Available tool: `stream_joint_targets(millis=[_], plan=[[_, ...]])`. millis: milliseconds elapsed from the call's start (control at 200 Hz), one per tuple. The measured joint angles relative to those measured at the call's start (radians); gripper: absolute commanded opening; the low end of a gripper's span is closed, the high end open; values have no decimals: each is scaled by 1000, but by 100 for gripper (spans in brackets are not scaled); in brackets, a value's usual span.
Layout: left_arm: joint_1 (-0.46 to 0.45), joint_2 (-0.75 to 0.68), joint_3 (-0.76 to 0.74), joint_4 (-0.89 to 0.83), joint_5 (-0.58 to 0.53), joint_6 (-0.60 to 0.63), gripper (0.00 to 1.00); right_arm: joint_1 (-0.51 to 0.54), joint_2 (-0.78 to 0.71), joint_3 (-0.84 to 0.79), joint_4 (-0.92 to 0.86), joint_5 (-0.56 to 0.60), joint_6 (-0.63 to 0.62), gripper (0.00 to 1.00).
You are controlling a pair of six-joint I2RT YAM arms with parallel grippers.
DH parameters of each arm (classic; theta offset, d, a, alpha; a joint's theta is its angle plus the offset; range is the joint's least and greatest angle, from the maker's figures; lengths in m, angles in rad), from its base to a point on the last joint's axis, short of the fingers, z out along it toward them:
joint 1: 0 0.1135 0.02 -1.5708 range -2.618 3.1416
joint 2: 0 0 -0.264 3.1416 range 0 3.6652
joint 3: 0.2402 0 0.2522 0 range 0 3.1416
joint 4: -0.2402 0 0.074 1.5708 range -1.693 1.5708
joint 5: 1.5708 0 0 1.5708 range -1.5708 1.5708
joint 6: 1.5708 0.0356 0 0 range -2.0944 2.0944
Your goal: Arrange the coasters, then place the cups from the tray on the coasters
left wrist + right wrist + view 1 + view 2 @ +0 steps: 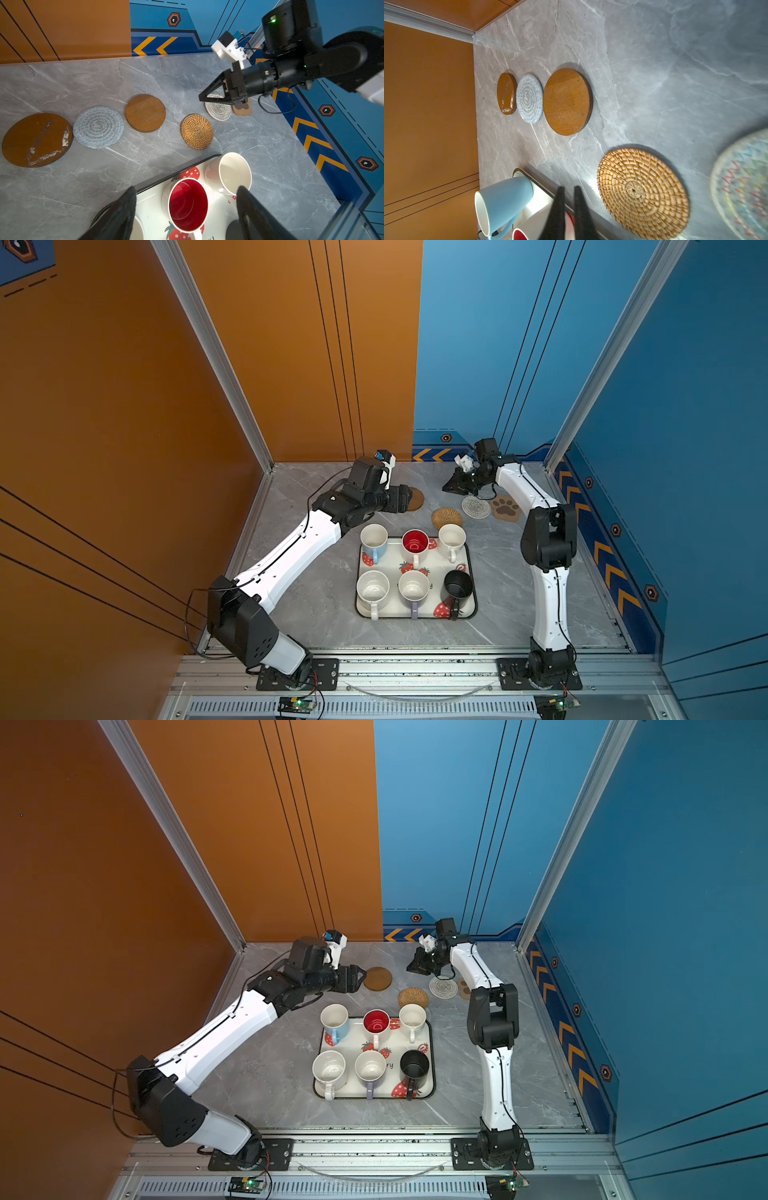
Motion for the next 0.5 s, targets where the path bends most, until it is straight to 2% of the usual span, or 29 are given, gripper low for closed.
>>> stream_joint_targets(millis=[230, 501], plan=[[0, 0, -4, 2, 0, 0, 77, 0, -27, -151, -6, 56, -32, 0], [0, 0, -6, 3, 0, 0, 76, 0, -13, -180, -8, 87, -34, 0]])
